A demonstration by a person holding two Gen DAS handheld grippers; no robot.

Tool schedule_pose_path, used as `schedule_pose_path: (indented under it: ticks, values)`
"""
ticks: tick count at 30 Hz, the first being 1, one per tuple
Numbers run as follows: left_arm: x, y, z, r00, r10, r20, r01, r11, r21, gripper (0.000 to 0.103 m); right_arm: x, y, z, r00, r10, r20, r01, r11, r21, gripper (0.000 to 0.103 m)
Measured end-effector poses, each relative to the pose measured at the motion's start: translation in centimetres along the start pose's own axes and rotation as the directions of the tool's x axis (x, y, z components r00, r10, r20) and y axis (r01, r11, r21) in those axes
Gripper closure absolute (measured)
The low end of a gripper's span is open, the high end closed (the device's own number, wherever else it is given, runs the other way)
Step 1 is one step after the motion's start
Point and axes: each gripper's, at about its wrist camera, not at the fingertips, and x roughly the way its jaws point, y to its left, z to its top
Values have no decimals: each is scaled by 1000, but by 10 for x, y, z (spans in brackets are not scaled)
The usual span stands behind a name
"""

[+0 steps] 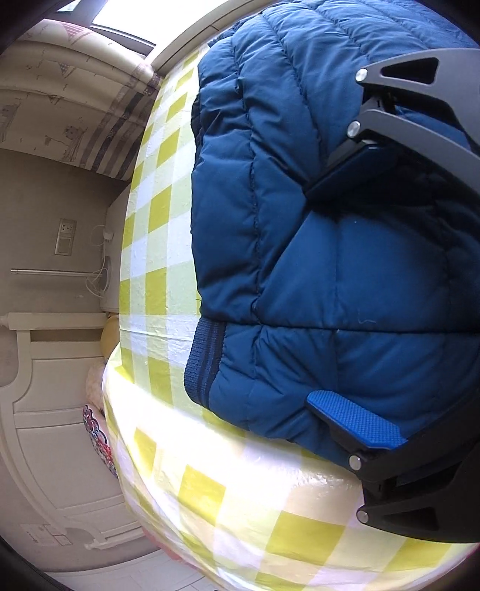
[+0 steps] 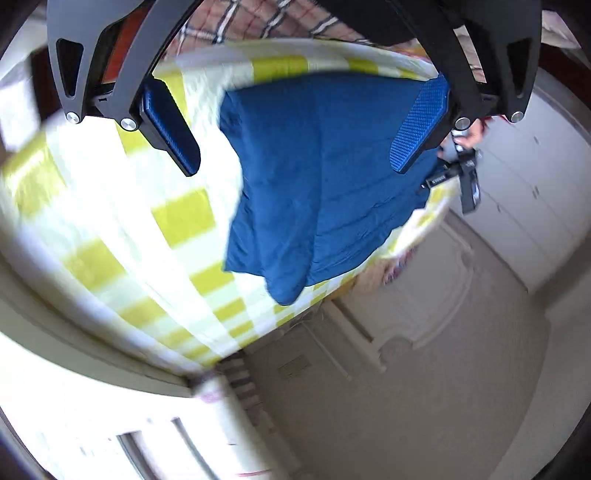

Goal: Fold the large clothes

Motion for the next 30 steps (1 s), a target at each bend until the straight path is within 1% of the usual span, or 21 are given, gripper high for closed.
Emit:
schedule_pose_path:
  ticks: [1, 4, 6, 8, 9, 12, 13, 15, 16, 18, 19, 20, 21, 22, 23, 24, 25, 26, 27, 29, 30]
  values:
    - [-1, -2, -2, 1000, 0, 1, 0, 1000, -1, 2, -1, -9, -4, 1000, 11, -4, -11, 999, 34, 5]
    - [-2, -1, -3, 1000, 1, 1, -1, 1000, 0, 2, 14, -28, -16, 997, 51, -60, -43, 991, 130, 5]
    - [-2, 0, -3, 1000, 0, 2, 0, 1000, -2, 2, 25, -35, -22, 993, 68, -97, -51, 986, 162, 5]
    - [-1, 0, -3, 1000, -2, 2, 2, 1000, 0, 2, 38, -30, -30, 988, 87, -128, -67, 985, 159, 5]
    - [-1, 0, -3, 1000, -2, 2, 2, 1000, -1, 2, 40, -26, -32, 988, 88, -129, -70, 988, 141, 5]
    - [-1, 0, -2, 1000, 2, 1, -2, 1000, 3, 2, 59, -8, -33, 980, 113, -162, -96, 989, 112, 5]
    - [-1, 0, -3, 1000, 2, 1, -2, 1000, 4, 2, 67, 2, -32, 981, 100, -169, -85, 992, 93, 4]
    - [-1, 1, -3, 1000, 5, 1, -5, 1000, 6, 2, 79, 17, -31, 983, 34, -178, -29, 999, 29, 4]
    - [-2, 1, -3, 1000, 6, 0, -6, 1000, 6, 2, 92, 28, -27, 985, -27, -173, 27, 1000, -3, 4]
    - [-1, 2, -3, 1000, 5, 0, -5, 1000, 5, 2, 109, 43, -22, 980, -114, -166, 114, 993, -14, 4]
    - [-2, 1, -3, 1000, 5, 0, -5, 1000, 4, 2, 120, 50, -20, 977, -135, -164, 135, 991, -14, 4]
    - [-2, 0, -3, 1000, 6, 0, -6, 1000, 3, 2, 128, 53, -17, 982, -129, -134, 131, 991, 4, 4]
    - [-2, 2, -3, 1000, 10, 1, -10, 1000, -5, 2, 131, 51, -14, 988, -107, -107, 111, 993, 30, 4]
    - [-3, 3, -3, 1000, 17, 3, -17, 1000, -16, 2, 133, 44, -12, 996, -60, -72, 65, 995, 76, 6]
    - [-3, 4, -3, 1000, 21, 4, -21, 999, -25, 2, 131, 35, -12, 1000, -2, -22, 5, 991, 133, 18]
    - [-3, 6, -3, 1000, 21, 5, -21, 999, -36, 2, 127, 29, -11, 1000, 25, 3, -25, 988, 150, 33]
    - [-3, 6, -3, 1000, 20, 5, -20, 999, -39, 2, 123, 25, -11, 999, 39, 22, -42, 987, 153, 44]
    - [-3, 5, -3, 1000, 25, 3, -25, 999, -36, 2, 116, 19, -12, 998, 49, 41, -55, 987, 154, 60]
    - [-4, 2, -3, 999, 38, 1, -38, 999, -26, 2, 109, 12, -13, 994, 92, 61, -101, 982, 160, 66]
    - [-6, -7, -3, 997, 72, -7, -72, 997, 8, 2, 94, 7, -18, 984, 147, 102, -161, 976, 149, 70]
    - [-7, -11, -2, 996, 88, -11, -88, 996, 24, 2, 89, 11, -19, 980, 159, 117, -174, 976, 133, 70]
